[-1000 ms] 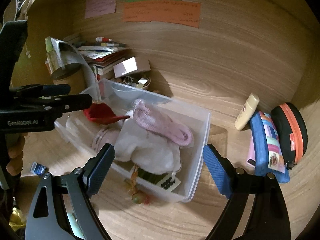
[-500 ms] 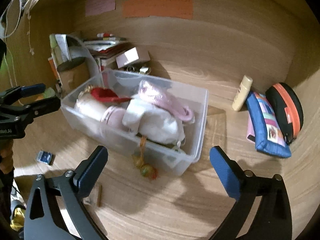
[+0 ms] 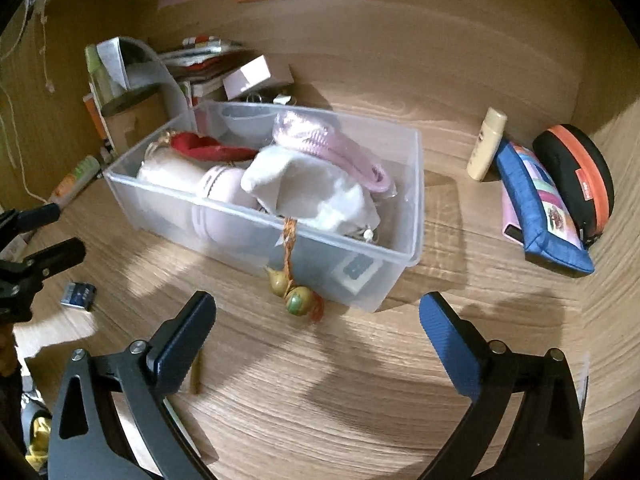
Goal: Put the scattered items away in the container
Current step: 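Withdraw both tools and move the left tool to the small blue box, then grasp the blue box with the left tool while the right tool grasps the green pear charm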
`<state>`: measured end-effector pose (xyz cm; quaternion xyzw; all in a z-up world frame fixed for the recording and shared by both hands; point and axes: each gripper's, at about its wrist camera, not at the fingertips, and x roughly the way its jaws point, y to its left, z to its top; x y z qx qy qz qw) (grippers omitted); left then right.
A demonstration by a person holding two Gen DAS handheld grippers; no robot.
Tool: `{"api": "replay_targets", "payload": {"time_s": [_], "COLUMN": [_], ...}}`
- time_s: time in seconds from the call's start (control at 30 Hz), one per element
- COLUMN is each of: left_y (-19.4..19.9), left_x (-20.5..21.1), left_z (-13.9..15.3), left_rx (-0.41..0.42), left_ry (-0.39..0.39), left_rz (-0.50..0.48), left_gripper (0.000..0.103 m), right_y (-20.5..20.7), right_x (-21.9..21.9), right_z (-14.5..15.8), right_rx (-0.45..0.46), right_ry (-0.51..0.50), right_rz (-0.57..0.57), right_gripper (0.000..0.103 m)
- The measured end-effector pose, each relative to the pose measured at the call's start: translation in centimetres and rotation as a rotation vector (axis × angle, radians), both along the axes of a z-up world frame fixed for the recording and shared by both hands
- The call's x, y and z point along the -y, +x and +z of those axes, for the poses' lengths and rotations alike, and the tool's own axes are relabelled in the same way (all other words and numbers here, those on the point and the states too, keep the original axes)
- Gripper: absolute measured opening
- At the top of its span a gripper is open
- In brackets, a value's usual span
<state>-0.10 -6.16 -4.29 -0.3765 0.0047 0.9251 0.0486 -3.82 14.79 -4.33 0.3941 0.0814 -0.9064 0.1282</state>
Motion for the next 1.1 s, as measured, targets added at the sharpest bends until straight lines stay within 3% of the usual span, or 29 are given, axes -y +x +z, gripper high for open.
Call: {"api": "replay_targets", "payload": {"time_s": [0.43, 0.73, 0.9, 1.1], "left_y": [2.2, 2.8, 3.1, 3.4], "left_x": [0.9, 1.8, 1.9, 1.7], "left_z": [-2.9, -4.4, -4.7, -4.9], "left_rx": [0.077, 0.122, 0.11, 0.07], "left_ry": [0.032, 0.067, 0.048, -0.028], "left_rz": [0.05, 0.103, 0.133, 0.173], "left_gripper": [0.097, 0.096, 0.096, 0.071], "right_y": [-1.1, -1.2, -1.4, -1.8], "right_x": [0.8, 1.1, 1.6, 2.2], "right_z": [-2.2, -2.6, -2.7, -2.5], "right_rx": [0.084, 0.077, 0.071, 0.054], "right_ry": [-0.027, -0.044, -0.045, -0.047], "right_rz": [-0.001, -0.006, -0.007, -0.025], "right_gripper": [0.102, 0.102, 0.102, 0.102]}}
